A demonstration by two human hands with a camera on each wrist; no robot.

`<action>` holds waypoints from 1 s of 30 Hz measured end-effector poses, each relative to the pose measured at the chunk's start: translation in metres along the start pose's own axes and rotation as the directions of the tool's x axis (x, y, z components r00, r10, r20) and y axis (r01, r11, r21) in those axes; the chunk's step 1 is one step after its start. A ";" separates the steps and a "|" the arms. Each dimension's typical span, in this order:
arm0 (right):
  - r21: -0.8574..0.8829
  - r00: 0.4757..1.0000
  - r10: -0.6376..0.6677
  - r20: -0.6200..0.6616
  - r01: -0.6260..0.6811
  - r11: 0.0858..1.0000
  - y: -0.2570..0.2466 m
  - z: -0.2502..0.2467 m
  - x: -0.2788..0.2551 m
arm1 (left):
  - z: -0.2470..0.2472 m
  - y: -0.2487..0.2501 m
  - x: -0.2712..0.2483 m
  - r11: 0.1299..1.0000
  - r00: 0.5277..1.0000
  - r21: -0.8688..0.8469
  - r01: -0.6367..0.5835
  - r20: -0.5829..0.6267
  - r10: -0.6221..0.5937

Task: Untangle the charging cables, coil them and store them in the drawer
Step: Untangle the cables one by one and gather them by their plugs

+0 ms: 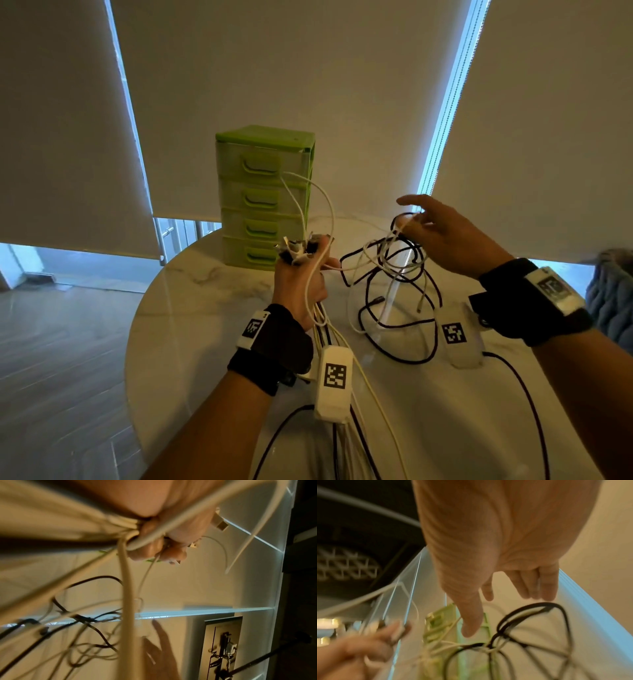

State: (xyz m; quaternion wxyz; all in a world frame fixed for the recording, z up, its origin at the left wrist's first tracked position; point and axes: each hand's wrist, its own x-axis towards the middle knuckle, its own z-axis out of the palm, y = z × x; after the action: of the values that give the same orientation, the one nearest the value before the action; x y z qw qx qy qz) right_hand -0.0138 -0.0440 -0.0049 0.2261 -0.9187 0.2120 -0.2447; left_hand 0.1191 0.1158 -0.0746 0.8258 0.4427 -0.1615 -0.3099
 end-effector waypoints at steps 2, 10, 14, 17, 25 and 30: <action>-0.201 0.992 0.078 0.096 -0.057 0.978 0.013 0.003 -0.004 | -0.004 0.002 0.004 0.999 1.000 -0.045 -0.004 0.020 0.005; -0.211 0.979 0.100 0.177 -0.062 0.975 0.017 0.015 -0.025 | -0.011 0.008 0.001 0.999 0.995 0.017 0.028 0.100 -0.029; -0.231 0.998 -0.033 0.061 0.046 0.972 -0.003 0.044 -0.026 | -0.016 0.005 0.005 0.991 0.982 0.048 0.123 0.137 -0.128; -0.265 0.989 0.113 0.096 -0.084 0.961 -0.011 0.059 -0.027 | -0.022 0.004 0.008 0.988 0.968 0.091 0.123 0.209 -0.140; -0.233 0.982 0.164 -0.094 -0.182 0.955 -0.009 0.064 -0.024 | -0.020 0.005 0.004 0.992 0.936 0.124 0.028 0.344 -0.069; -0.532 0.968 0.239 0.072 -0.165 0.830 0.013 0.056 -0.003 | -0.012 -0.001 0.001 0.944 0.966 0.326 -0.057 0.257 -0.031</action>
State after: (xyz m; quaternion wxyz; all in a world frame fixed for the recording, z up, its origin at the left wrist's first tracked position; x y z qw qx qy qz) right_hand 0.0104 -0.0357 -0.0562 0.0070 -0.9322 0.3506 -0.0896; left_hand 0.1261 0.1225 -0.0816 0.7137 0.5295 -0.3204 -0.3279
